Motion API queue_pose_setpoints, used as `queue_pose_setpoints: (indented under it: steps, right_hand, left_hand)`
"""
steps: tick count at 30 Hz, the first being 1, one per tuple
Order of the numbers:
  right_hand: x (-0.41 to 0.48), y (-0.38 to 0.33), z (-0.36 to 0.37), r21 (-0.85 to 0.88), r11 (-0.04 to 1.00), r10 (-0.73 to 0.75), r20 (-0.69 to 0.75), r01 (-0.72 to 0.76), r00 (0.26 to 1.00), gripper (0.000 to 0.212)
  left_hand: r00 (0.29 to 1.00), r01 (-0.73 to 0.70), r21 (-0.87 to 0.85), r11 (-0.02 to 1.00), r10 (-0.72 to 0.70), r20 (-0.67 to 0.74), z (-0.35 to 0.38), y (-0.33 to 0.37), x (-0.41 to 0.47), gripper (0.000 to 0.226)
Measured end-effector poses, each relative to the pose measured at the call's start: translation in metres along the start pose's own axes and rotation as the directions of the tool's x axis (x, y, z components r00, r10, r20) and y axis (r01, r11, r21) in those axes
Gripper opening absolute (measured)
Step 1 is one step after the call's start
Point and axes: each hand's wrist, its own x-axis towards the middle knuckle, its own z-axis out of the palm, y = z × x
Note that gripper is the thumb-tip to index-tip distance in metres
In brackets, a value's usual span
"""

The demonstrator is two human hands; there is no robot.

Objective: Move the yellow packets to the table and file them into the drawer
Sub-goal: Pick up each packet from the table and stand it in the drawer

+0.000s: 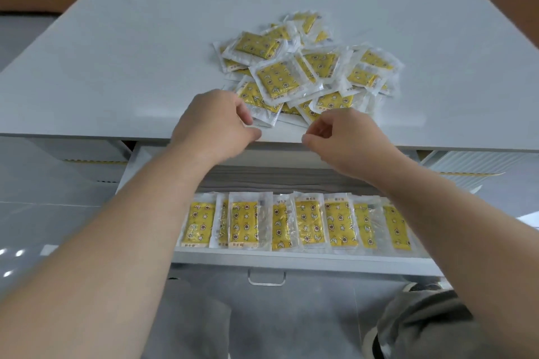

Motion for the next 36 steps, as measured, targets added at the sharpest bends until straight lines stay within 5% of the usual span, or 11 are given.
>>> queue_pose_setpoints:
  steps: [11,18,28,36]
  right_hand:
    - [0.01,0.016,-0.045,0.295,0.933,0.273,-0.21,-0.205,0.939,0.008]
    - [0.013,0.037,-0.044,0.148,0.946,0.317,-0.223,-0.289,0.922,0.021]
    - [0.013,0.028,-0.041,0.324,0.906,0.342,-0.18,-0.272,0.922,0.024]
    - [0.026,0.037,-0.06,0.302,0.901,0.372,-0.164,-0.312,0.914,0.018]
  left_hand:
    - [0.971,-0.08,-0.346,0.935,-0.005,-0.238,0.017,0.029,-0.008,0.002]
    - [0.97,-0.136,0.008,0.991,0.135,-0.202,0.036,0.021,0.014,0.024]
    - [0.973,-0.174,-0.002,0.985,0.172,-0.156,0.039,0.043,0.002,0.036]
    - [0.968,-0.201,0.093,0.975,0.212,-0.133,0.031,0.03,0.027,0.04]
